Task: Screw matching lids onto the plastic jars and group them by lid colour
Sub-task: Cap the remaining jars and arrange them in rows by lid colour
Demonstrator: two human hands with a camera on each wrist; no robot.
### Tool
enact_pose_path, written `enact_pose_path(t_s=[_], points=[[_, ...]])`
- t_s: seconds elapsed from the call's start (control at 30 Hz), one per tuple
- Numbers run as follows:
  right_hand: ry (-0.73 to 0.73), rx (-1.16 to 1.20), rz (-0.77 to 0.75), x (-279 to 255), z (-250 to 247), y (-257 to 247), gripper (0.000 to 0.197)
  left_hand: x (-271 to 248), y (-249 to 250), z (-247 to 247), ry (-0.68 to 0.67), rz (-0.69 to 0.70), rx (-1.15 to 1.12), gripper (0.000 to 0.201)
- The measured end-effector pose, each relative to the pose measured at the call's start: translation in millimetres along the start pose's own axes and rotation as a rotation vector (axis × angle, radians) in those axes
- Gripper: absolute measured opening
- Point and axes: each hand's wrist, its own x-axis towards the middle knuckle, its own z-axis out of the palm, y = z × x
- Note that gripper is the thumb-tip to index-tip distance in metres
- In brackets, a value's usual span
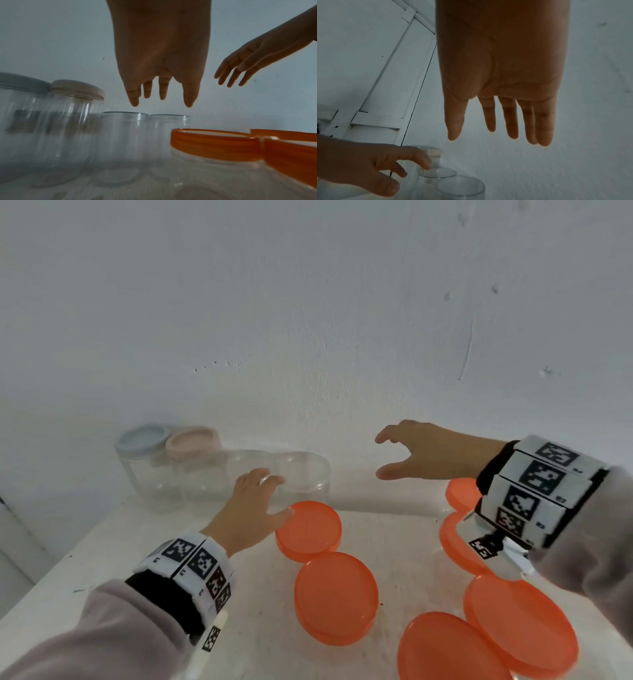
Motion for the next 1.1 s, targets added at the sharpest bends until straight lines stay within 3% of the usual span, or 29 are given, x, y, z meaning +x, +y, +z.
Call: enact_pose_path(t_s=[0.13,0.3,0.5,0.8,1.1], points=[[-0.104,-0.068,0.058,-61,-1,32,0.062,-26,26,7,-0.184,0.094,-0.018,0.061],[-0.275,-0.131,0.097,-129,13,58,0.061,-45,42,22,-0.373,0.039,0.103,0.079],[-0.398,-0.179,0.154,-185,45,78,0.073,-56,54,34,-0.336,-0.075,0.097,0.085],[-0.442,-0.163,0.283,-215,70,99,0.107,-77,78,51,-0.449,0.023,0.179,0.105],[-0.479,-0.062,0.360,-233,71,111,0.124,-93,79,54,-0.364,0.106,0.176,0.098]])
